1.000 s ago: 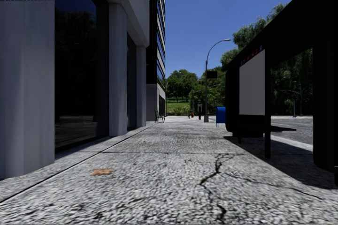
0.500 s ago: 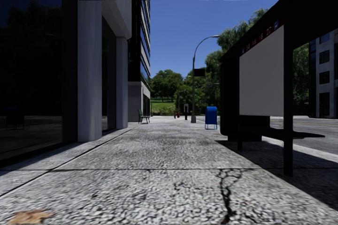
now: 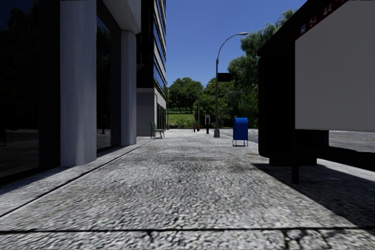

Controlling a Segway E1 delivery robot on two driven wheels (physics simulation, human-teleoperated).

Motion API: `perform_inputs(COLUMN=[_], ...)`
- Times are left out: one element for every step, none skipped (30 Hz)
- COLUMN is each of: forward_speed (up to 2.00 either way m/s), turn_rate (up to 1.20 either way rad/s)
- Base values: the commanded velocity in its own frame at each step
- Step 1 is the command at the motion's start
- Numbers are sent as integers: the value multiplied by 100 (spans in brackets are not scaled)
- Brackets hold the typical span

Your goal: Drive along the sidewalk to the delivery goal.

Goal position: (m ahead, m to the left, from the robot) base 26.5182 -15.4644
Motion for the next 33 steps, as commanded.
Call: perform_inputs(forward_speed=[200,200,200,200,200,200,200,200,200,200,200,200,200,200,200,200,200,200,200,200,200,200,200,200,200,200,200,200,200,200,200,200,200], turn_rate=[0,0,0,0,0,0,0,0,0,0,0,0,0,0,0,0,0,0,0,0,0,0,0,0,0,0,0,0,0,0,0,0,0])
